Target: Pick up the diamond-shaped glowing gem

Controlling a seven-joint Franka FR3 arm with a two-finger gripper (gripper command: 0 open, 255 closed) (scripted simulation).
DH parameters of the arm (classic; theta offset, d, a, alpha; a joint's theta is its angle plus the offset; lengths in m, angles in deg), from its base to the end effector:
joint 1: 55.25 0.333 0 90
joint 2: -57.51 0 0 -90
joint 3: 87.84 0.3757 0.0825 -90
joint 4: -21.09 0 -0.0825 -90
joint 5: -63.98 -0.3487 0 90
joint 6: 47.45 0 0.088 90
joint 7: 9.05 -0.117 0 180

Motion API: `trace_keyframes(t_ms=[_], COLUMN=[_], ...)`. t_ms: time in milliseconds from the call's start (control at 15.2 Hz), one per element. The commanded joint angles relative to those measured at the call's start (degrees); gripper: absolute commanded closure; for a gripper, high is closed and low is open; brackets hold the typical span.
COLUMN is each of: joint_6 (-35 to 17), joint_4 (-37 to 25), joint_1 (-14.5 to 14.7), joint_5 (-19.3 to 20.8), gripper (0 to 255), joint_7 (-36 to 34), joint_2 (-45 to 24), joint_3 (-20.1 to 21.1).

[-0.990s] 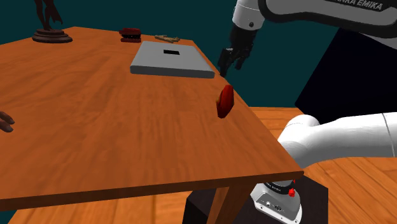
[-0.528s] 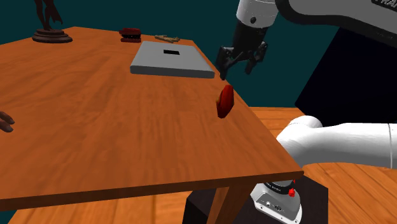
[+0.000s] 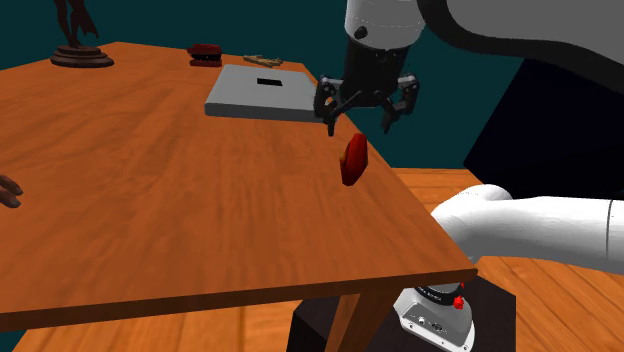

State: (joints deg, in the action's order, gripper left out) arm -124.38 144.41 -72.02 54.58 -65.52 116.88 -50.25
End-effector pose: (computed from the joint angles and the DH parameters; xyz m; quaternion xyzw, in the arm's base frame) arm 0.1306 0.2311 0.6478 0.8971 -0.3929 0.1434 0.1427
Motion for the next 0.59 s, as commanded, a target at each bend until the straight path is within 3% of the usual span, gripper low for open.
trace_keyframes(t_ms=[0,396,462,528], joint_6=[-0.75,-3.23,-3.22,-3.24], joint_4=[1.24,5.36,5.35,5.42], joint_1=[-0.05,0.95,0.96,0.98], joint_5=[-0.76,-2.02,-2.02,-2.03], gripper=[0,0,255,255], joint_7=[-1.14,-1.71,-1.72,-1.71], joint_2=[0.59,2.19,2.19,2.23], joint_3=[0.93,1.94,1.94,1.93])
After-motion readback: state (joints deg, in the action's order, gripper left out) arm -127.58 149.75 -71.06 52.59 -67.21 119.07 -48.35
